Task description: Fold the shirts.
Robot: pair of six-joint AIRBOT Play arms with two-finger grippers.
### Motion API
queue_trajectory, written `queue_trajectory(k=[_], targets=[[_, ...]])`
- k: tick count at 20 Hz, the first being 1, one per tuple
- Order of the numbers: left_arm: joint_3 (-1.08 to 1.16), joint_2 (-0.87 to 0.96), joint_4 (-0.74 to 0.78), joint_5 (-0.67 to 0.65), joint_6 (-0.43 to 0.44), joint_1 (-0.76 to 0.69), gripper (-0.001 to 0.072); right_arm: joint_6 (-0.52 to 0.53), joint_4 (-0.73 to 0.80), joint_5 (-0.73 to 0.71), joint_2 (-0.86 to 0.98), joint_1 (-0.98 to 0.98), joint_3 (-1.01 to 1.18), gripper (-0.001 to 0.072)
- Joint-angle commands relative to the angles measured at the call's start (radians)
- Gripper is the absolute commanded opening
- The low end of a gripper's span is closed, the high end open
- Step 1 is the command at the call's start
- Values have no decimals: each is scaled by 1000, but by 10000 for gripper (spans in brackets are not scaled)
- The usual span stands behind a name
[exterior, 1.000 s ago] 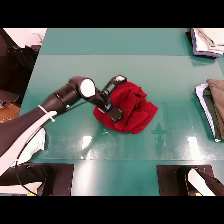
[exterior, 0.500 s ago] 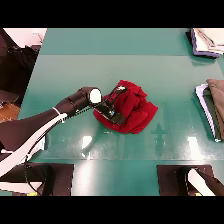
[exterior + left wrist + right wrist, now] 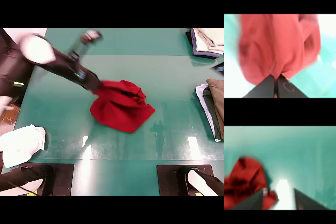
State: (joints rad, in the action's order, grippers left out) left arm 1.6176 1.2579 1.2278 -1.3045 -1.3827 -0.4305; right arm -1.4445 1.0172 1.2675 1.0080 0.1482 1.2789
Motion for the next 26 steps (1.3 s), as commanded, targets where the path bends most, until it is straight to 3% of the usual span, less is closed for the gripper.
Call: queue_trajectory(k=[1, 3, 6, 11, 16, 17, 19, 26], targets=[[74, -130, 75, -31, -2, 98, 24, 70, -97, -46, 114, -168, -127, 486], [74, -152, 86, -66, -2, 113, 25, 129, -159, -140, 227, -288, -165, 486], [70, -149, 89, -146, -3, 113, 25, 137, -161, -248, 402, -428, -131, 486], [70, -150, 93, -181, -10, 113, 25, 137, -161, -216, 666, -547, 27, 486], [70, -150, 93, -180, -10, 113, 25, 137, -160, -177, 789, -587, 137, 468], [70, -150, 93, -180, -10, 113, 25, 137, -158, -175, 798, -587, 153, 377], [70, -150, 94, -180, -9, 113, 24, 138, -150, -171, 798, -581, 176, 16], [231, -151, 285, -169, -44, 113, 24, 143, -40, -105, 624, -465, 364, 14]])
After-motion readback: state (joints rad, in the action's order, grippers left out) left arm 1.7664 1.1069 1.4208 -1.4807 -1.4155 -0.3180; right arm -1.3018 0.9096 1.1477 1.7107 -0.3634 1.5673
